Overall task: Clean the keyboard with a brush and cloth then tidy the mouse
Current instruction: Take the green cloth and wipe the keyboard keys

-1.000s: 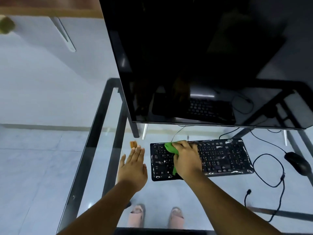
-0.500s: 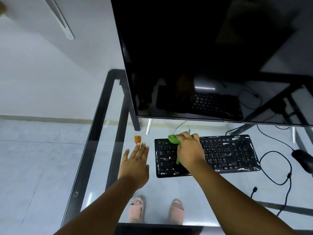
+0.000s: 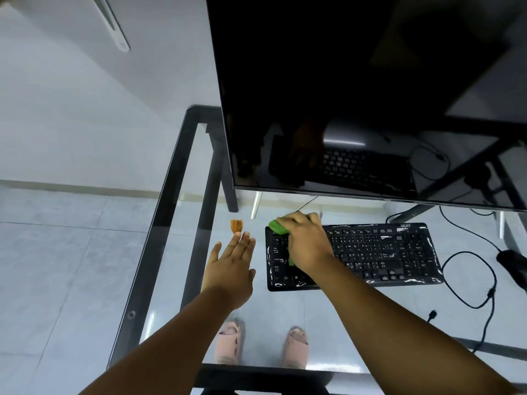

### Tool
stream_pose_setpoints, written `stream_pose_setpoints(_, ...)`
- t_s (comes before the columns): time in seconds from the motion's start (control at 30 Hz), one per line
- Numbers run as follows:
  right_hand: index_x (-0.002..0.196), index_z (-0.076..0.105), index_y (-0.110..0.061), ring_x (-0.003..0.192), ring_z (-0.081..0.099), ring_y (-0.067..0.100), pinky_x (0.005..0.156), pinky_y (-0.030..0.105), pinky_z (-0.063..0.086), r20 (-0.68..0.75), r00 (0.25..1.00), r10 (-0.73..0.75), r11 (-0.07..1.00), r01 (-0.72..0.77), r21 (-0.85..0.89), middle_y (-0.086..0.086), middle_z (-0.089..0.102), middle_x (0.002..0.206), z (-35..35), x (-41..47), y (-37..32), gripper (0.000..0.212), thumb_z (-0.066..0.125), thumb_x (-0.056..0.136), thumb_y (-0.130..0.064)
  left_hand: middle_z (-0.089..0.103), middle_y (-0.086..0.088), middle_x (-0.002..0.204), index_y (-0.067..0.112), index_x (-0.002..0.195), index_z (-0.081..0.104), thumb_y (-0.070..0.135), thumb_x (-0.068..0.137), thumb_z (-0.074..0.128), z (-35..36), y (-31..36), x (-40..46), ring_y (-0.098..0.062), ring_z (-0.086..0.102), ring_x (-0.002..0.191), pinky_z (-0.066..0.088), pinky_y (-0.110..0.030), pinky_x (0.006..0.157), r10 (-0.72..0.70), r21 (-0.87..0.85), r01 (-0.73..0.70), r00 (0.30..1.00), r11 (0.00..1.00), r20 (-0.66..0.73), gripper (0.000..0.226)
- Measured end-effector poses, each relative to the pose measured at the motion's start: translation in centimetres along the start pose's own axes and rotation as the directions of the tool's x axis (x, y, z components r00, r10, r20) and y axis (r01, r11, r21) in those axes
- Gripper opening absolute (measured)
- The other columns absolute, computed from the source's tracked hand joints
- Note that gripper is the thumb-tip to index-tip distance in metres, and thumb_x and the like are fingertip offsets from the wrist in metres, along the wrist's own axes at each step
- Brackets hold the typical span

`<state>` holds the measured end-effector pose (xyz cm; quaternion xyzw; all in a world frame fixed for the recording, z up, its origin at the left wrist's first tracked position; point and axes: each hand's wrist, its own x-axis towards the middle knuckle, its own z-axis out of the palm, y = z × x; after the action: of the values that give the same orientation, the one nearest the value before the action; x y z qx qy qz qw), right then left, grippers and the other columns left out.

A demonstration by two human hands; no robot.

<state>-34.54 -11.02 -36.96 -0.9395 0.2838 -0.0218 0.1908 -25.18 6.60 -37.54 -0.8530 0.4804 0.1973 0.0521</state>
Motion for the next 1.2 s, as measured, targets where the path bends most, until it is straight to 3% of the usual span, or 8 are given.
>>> stream_pose_setpoints(0.17, 0.122, 0.065, -0.032, 0.108, 0.044, 0.023, 0.095, 0.036, 0.045, 0.066, 0.963, -0.261, 0.965, 0.258, 0.047, -0.01, 0.057, 0.133, 0.4, -1.9, -0.5, 0.06, 0.055, 0.078, 0.008, -0.02, 0.008, 0.159, 0.026, 0.153, -0.011, 0.045, 0.102, 0.022, 0.0, -0.4, 0.0, -0.007, -0.028, 0.138, -0.01, -0.042, 0.118, 0.013, -0.015, -0.013, 1.0, 1.0, 0.002, 0.064)
stream_pose_setpoints(0.37, 0.127, 0.062, -0.03, 0.112, 0.044, 0.022, 0.095, 0.044, 0.046, 0.027, 0.989, -0.144, 0.989, 0.143, 0.039, -0.01, 0.055, 0.137, 0.5, -1.1, -0.2, 0.057, 0.053, 0.081, 0.003, -0.018, 0.007, 0.16, 0.025, 0.153, -0.011, 0.044, 0.102, 0.022, 0.3, -0.5, 0.1, -0.011, -0.02, 0.146, -0.006, -0.041, 0.119, 0.007, -0.025, -0.007, 1.0, 1.0, -0.004, 0.064)
stream_pose_setpoints(0.73, 0.116, 0.068, -0.032, 0.113, 0.047, 0.028, 0.09, 0.047, 0.05, 0.171, 0.912, -0.373, 0.928, 0.37, 0.054, -0.012, 0.058, 0.13, 1.2, -6.8, 0.4, 0.054, 0.057, 0.076, 0.004, -0.019, 0.007, 0.159, 0.026, 0.153, -0.011, 0.046, 0.102, 0.021, 0.7, -0.8, 0.1, -0.012, -0.021, 0.146, -0.004, -0.042, 0.12, 0.016, -0.035, -0.016, 1.0, 0.999, 0.0, 0.063)
stream_pose_setpoints(0.97, 0.119, 0.067, -0.031, 0.111, 0.043, 0.023, 0.093, 0.045, 0.047, 0.076, 0.966, -0.246, 0.969, 0.245, 0.016, -0.013, 0.058, 0.129, 0.1, -2.8, -0.9, 0.059, 0.052, 0.077, 0.008, -0.018, 0.008, 0.16, 0.027, 0.153, -0.011, 0.045, 0.102, 0.022, 0.9, -0.8, 0.2, -0.012, -0.019, 0.146, -0.001, -0.042, 0.121, 0.016, -0.046, -0.016, 1.0, 0.999, -0.003, 0.063)
stream_pose_setpoints(1.2, 0.113, 0.069, -0.031, 0.11, 0.046, 0.027, 0.089, 0.045, 0.05, 0.154, 0.898, -0.413, 0.91, 0.414, 0.032, -0.012, 0.06, 0.127, 1.2, -6.8, 0.5, 0.056, 0.058, 0.073, 0.007, -0.017, 0.01, 0.16, 0.028, 0.153, -0.011, 0.046, 0.102, 0.022, 0.9, -0.9, 0.1, -0.01, -0.02, 0.146, -0.002, -0.041, 0.121, 0.006, -0.051, -0.006, 1.0, 0.999, 0.002, 0.063)
